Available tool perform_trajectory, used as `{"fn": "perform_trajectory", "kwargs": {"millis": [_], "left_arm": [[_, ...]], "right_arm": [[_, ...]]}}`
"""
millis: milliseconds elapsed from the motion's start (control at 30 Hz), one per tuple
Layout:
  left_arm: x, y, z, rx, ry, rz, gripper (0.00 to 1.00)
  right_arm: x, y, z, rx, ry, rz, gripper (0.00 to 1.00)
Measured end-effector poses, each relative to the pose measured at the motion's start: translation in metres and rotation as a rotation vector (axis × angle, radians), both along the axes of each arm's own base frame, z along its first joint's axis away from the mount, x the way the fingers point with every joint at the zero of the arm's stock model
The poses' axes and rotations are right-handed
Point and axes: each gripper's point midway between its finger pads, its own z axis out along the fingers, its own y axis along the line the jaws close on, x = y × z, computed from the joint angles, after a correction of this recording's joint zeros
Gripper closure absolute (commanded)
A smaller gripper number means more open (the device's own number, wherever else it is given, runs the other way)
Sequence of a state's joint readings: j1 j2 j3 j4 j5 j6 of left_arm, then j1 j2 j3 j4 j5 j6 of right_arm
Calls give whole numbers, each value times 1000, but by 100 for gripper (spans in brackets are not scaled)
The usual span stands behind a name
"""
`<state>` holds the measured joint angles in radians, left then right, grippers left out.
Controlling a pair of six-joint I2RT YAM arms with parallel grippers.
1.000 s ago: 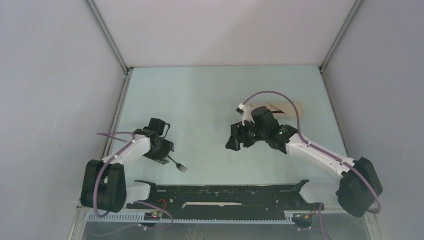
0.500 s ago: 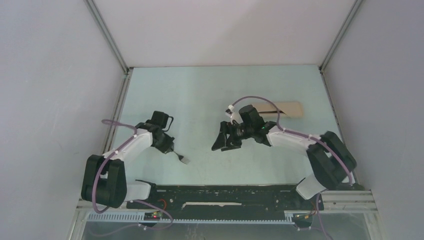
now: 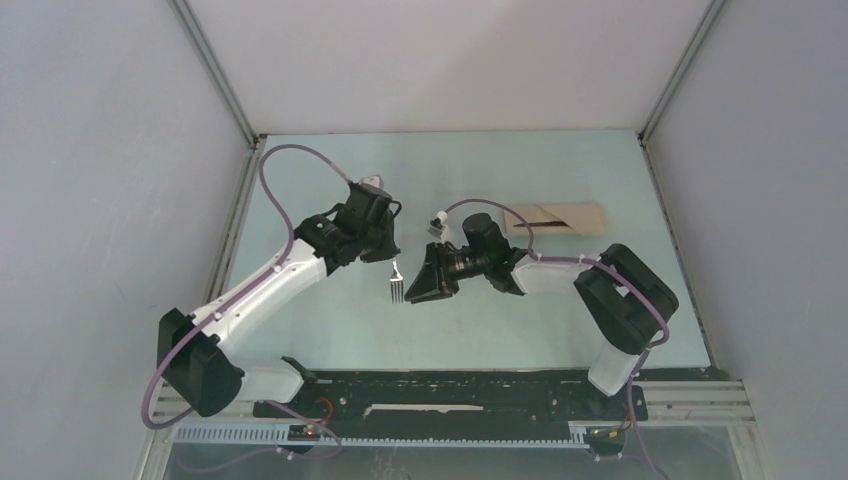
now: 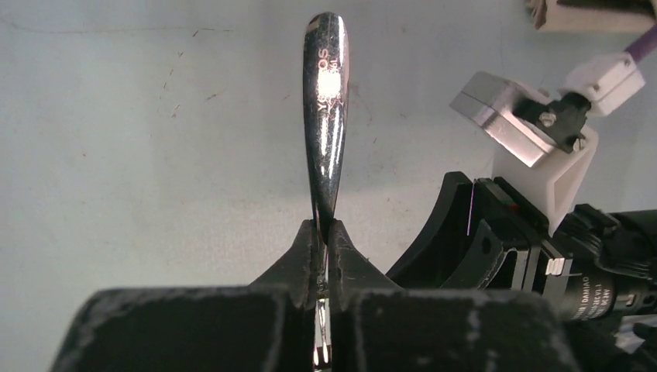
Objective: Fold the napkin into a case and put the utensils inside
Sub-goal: Pass from the left arm to the right
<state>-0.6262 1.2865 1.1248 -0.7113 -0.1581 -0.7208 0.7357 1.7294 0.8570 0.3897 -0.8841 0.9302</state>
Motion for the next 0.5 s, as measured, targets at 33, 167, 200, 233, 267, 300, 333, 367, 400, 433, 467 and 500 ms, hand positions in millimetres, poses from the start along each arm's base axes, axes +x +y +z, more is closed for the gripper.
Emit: {"fn": "perform_trajectory", "kwargs": {"millis": [33, 167, 200, 233, 267, 300, 333, 367, 400, 433, 467, 500], "left_arm": [[0, -2, 0, 17, -4, -20, 100], [-4, -8, -4, 79, -6, -99, 100], [-6, -9, -5, 89, -4, -112, 100], [-7, -9, -6, 98, -2, -124, 100], [-8, -9, -7, 104, -2, -135, 100], [-9, -10, -7, 109, -3, -144, 100], [-9, -10, -7, 112, -4, -150, 100], [-9, -10, -7, 115, -6, -154, 100], [-9, -10, -7, 118, -7, -158, 100], [-10, -9, -7, 119, -7, -159, 100], [-9, -9, -7, 121, -9, -163, 100], [-9, -10, -7, 121, -9, -165, 100]], "right_arm": [[1, 1, 2, 7, 1, -4, 58], [5, 5, 11, 40, 4, -23, 62], [5, 5, 12, 49, 5, -27, 64], [6, 6, 14, 57, 5, -30, 66], [6, 6, 16, 64, 7, -33, 67], [7, 7, 17, 68, 11, -36, 68], [7, 8, 18, 75, 10, -39, 68], [8, 8, 18, 78, 12, -41, 68], [8, 9, 18, 81, 13, -42, 68], [9, 9, 18, 82, 15, -43, 68], [9, 9, 17, 82, 18, -45, 68], [10, 10, 16, 80, 21, -46, 68]]}}
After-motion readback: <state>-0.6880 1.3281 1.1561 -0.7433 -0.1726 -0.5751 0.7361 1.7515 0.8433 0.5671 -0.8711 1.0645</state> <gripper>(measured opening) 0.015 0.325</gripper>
